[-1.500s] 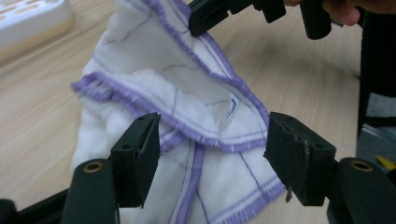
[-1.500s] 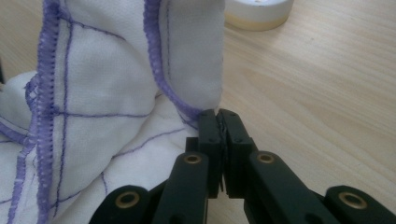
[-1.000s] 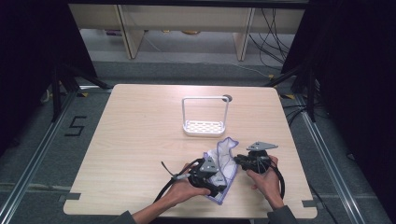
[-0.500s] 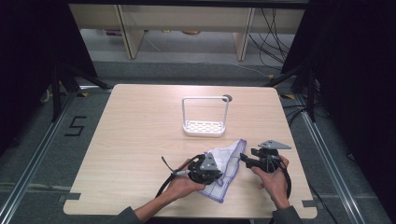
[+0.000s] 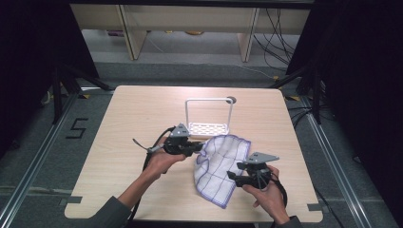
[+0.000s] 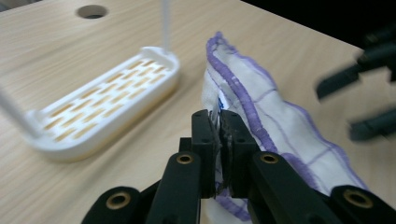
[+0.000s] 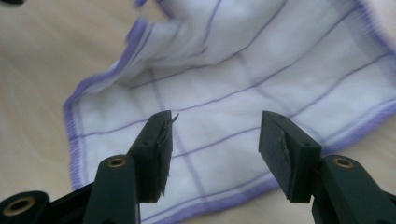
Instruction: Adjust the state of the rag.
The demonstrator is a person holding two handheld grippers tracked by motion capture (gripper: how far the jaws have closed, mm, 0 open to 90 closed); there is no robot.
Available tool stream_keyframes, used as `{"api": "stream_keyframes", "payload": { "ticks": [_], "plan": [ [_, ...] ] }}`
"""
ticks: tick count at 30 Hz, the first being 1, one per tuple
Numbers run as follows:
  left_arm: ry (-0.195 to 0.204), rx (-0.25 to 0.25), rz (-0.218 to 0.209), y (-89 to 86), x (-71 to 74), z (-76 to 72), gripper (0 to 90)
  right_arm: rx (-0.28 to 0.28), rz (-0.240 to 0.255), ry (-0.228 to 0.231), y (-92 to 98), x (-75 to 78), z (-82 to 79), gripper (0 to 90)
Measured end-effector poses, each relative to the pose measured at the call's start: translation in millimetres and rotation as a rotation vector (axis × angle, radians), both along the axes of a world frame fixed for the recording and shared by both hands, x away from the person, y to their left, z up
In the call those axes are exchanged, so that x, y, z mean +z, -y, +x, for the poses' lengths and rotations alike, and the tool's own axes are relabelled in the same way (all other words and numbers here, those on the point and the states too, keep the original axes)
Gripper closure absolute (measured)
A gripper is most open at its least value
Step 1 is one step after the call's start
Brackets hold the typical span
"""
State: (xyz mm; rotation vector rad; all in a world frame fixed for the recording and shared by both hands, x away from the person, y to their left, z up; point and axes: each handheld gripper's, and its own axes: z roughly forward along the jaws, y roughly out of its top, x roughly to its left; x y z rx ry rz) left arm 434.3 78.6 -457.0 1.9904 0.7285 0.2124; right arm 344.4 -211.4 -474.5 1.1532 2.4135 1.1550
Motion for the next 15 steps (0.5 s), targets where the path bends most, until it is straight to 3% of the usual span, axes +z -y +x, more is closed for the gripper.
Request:
{"api": "stream_keyframes", "payload": {
  "ticks": [4,8,9,12,14,15],
  "plan": [
    [-0.015,0.051,-0.001,-16.9,-9.7,10.4,84.0,0.077,-0.027,-0.031,-21.1,-8.6,-8.0,45.3],
    [-0.041,0.064,-0.002,-27.2,-16.1,13.6,83.7,0.139,-0.039,-0.052,-37.0,-15.8,-14.6,45.1],
    [-0.05,0.053,-0.004,-30.2,-17.2,13.2,83.6,0.203,-0.081,-0.035,-43.9,-19.3,-15.3,45.3],
    [-0.053,0.038,0.008,-33.7,-17.3,13.2,83.4,0.184,-0.095,-0.084,-48.9,-22.9,-19.4,45.9],
    [-0.051,0.05,0.01,-35.1,-17.6,13.0,83.3,0.186,-0.092,-0.073,-49.1,-25.5,-19.0,46.4],
    [-0.052,0.051,0.015,-38.9,-18.0,13.9,83.4,0.19,-0.12,-0.096,-49.0,-27.7,-20.6,47.3]
  ]
}}
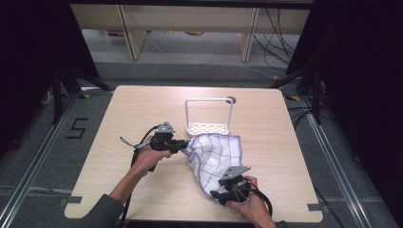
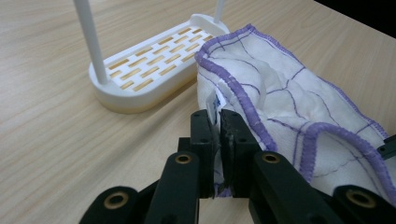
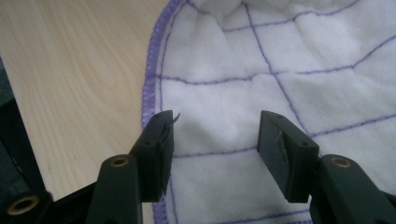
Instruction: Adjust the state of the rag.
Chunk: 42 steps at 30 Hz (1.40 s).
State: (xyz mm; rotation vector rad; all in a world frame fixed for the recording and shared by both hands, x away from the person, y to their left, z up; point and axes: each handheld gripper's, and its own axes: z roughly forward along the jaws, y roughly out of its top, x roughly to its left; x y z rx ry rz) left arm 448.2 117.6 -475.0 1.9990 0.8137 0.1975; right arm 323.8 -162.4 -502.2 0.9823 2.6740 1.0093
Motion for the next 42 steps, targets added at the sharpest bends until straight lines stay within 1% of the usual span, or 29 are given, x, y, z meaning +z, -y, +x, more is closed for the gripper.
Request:
{"api": "stream_keyframes", "payload": {
  "ticks": [1,3,5,6,7,8,9,10,11,12,16,17,18,20,25,26,29,30,31,32,33,34,35,36,38,39,40,41,42],
  "plan": [
    [0.0,0.0,0.0,0.0,0.0,0.0,83.4,0.007,0.003,0.043,0.4,-3.2,1.5,47.4],
    [-0.006,0.001,-0.005,-4.6,-0.8,1.2,83.3,0.026,0.002,0.049,0.9,-3.4,2.3,48.4],
    [-0.011,0.004,-0.008,-6.3,-0.8,1.6,83.3,0.009,0.008,0.032,0.9,-2.6,0.8,50.7],
    [-0.011,0.006,-0.01,-9.0,-1.0,1.9,83.3,0.025,-0.029,0.061,3.7,-1.8,0.8,60.4],
    [-0.015,0.009,-0.012,-10.6,-0.9,1.7,83.3,0.012,-0.01,0.058,3.0,-2.8,-0.8,64.7],
    [-0.021,0.006,-0.011,-12.7,-0.7,1.6,83.3,0.029,-0.041,0.069,5.8,-1.7,-0.6,69.3],
    [-0.016,0.01,-0.011,-14.5,-0.7,1.2,83.3,0.038,-0.034,0.088,7.4,-2.8,0.5,73.6],
    [-0.025,0.001,-0.01,-17.0,0.0,1.3,83.3,0.049,-0.04,0.079,10.0,-1.3,1.3,79.1],
    [-0.025,0.001,-0.01,-17.0,0.0,1.3,83.3,0.049,-0.04,0.079,10.0,-1.3,1.3,79.1],
    [-0.021,0.014,-0.02,-20.9,0.5,0.5,83.2,0.065,-0.034,0.084,13.4,-1.7,0.6,86.4],
    [-0.034,0.018,-0.027,-32.3,0.3,-0.6,83.2,0.076,-0.033,0.044,18.7,2.9,-6.2,87.8],
    [-0.034,0.018,-0.027,-32.3,0.3,-0.6,83.2,0.076,-0.033,0.044,18.7,2.9,-6.2,87.8],
    [-0.042,0.019,-0.028,-36.6,0.2,-1.3,83.3,0.098,-0.004,0.081,23.3,7.0,-9.7,87.9],
    [-0.049,0.036,-0.034,-44.7,-2.7,-2.3,83.3,0.109,0.006,0.091,28.2,14.0,-15.8,87.9],
    [-0.066,0.059,-0.024,-47.9,-11.4,-1.7,83.4,0.142,-0.028,0.103,34.0,13.6,-24.9,87.8],
    [-0.066,0.08,-0.039,-46.2,-16.2,0.6,82.2,0.138,-0.047,0.062,31.9,7.0,-27.7,87.4],
    [-0.057,0.078,-0.038,-41.0,-17.9,-1.8,75.4,0.149,-0.081,0.05,28.0,3.9,-26.5,85.1],
    [-0.058,0.078,-0.045,-40.2,-16.2,-3.6,72.3,0.139,-0.071,0.049,27.8,3.8,-26.7,83.1],
    [-0.051,0.074,-0.046,-40.4,-12.9,-6.2,71.7,0.149,-0.071,0.075,28.4,3.9,-25.9,81.4],
    [-0.037,0.076,-0.053,-41.1,-9.4,-9.6,69.8,0.115,-0.052,0.037,28.4,5.2,-27.7,77.7],
    [-0.037,0.076,-0.053,-41.1,-9.4,-9.6,66.8,0.115,-0.052,0.037,28.4,5.2,-27.7,77.7],
    [-0.023,0.083,-0.07,-43.7,-2.1,-19.3,62.4,0.096,-0.026,0.057,32.4,7.4,-24.1,71.2],
    [-0.023,0.083,-0.07,-43.7,-2.1,-19.3,60.3,0.096,-0.026,0.057,32.4,7.4,-24.1,71.2],
    [-0.02,0.067,-0.073,-46.5,1.8,-33.3,56.4,0.064,0.002,0.075,36.9,11.8,-21.5,61.6],
    [-0.018,0.061,-0.059,-49.2,1.7,-49.6,48.8,0.046,0.035,0.092,40.2,13.7,-19.6,57.9],
    [-0.018,0.061,-0.059,-49.2,1.7,-49.6,44.8,0.046,0.035,0.092,40.2,13.7,-19.6,57.9],
    [-0.02,0.053,-0.047,-52.1,0.3,-59.5,42.7,0.029,0.053,0.118,44.6,14.4,-16.1,55.4],
    [-0.021,0.057,-0.052,-54.0,-1.2,-65.4,42.7,0.029,0.053,0.118,44.6,14.4,-16.1,55.4],
    [-0.043,0.04,-0.068,-59.6,-6.2,-79.6,40.0,0.011,0.061,0.116,47.2,13.8,-14.5,53.9]
  ]
}}
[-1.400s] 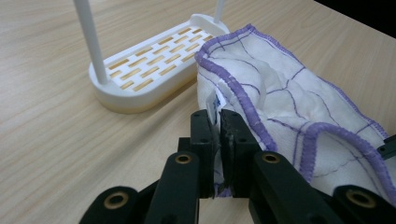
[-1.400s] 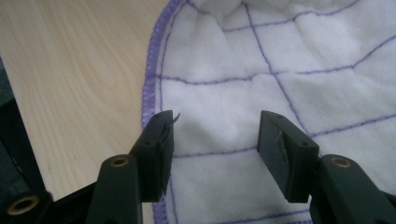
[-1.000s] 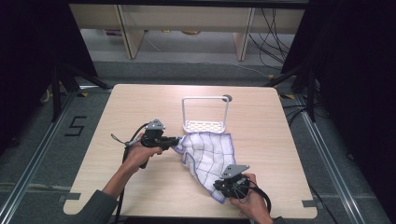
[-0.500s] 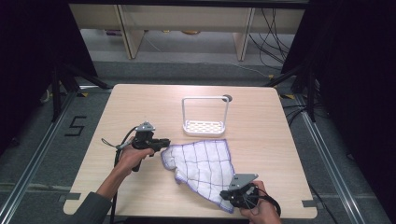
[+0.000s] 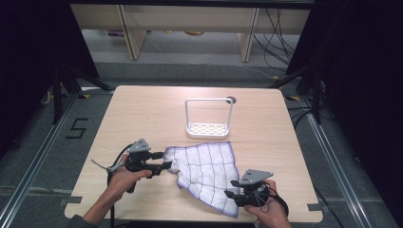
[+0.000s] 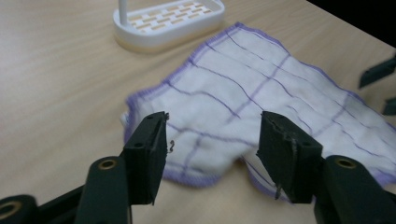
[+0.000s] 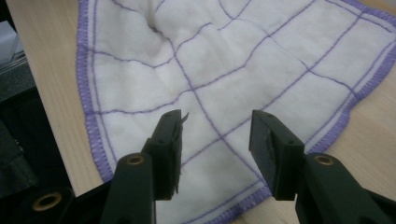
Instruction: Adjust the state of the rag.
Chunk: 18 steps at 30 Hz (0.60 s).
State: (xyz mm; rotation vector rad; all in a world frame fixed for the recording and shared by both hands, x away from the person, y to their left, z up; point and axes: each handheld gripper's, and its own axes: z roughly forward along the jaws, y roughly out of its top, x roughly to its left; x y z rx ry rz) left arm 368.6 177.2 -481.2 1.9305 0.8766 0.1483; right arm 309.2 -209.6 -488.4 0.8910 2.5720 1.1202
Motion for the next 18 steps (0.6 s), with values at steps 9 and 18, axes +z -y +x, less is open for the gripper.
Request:
{"api": "stream_keyframes", "payload": {
  "ticks": [9,18],
  "plan": [
    [0.009,-0.028,0.069,12.5,-20.1,-44.5,35.5,-0.012,-0.003,-0.018,3.4,-0.9,1.7,53.1],
    [-0.01,-0.026,0.085,50.4,-29.7,-46.3,33.7,-0.025,0.003,-0.001,5.8,-0.5,3.8,51.8]
  ]
}}
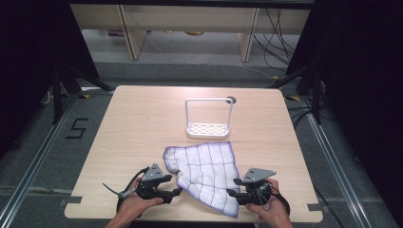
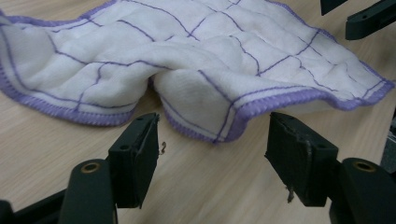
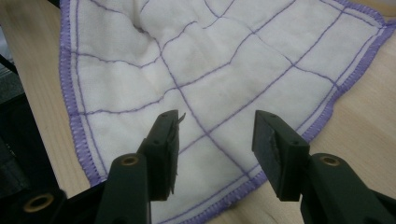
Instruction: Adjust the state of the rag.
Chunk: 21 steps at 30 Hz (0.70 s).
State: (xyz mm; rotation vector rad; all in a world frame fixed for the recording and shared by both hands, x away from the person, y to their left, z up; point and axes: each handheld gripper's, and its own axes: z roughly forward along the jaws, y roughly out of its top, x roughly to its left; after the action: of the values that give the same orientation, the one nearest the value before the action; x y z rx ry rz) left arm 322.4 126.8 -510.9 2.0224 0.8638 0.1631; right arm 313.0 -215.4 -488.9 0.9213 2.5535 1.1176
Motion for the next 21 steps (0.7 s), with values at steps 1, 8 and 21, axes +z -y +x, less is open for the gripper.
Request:
{"api": "stream_keyframes", "payload": {
  "ticks": [1,8,21],
  "plan": [
    [0.001,-0.012,0.012,3.6,-1.5,1.9,33.5,0.004,-0.004,0.0,0.5,0.2,0.7,51.8],
    [0.136,-0.068,0.117,7.2,3.8,3.0,78.2,-0.028,0.008,0.009,3.6,2.5,2.3,51.9],
    [0.158,-0.183,0.197,-15.3,17.4,-27.6,83.1,-0.233,-0.024,0.095,2.0,14.0,66.9,50.2]
  ]
}}
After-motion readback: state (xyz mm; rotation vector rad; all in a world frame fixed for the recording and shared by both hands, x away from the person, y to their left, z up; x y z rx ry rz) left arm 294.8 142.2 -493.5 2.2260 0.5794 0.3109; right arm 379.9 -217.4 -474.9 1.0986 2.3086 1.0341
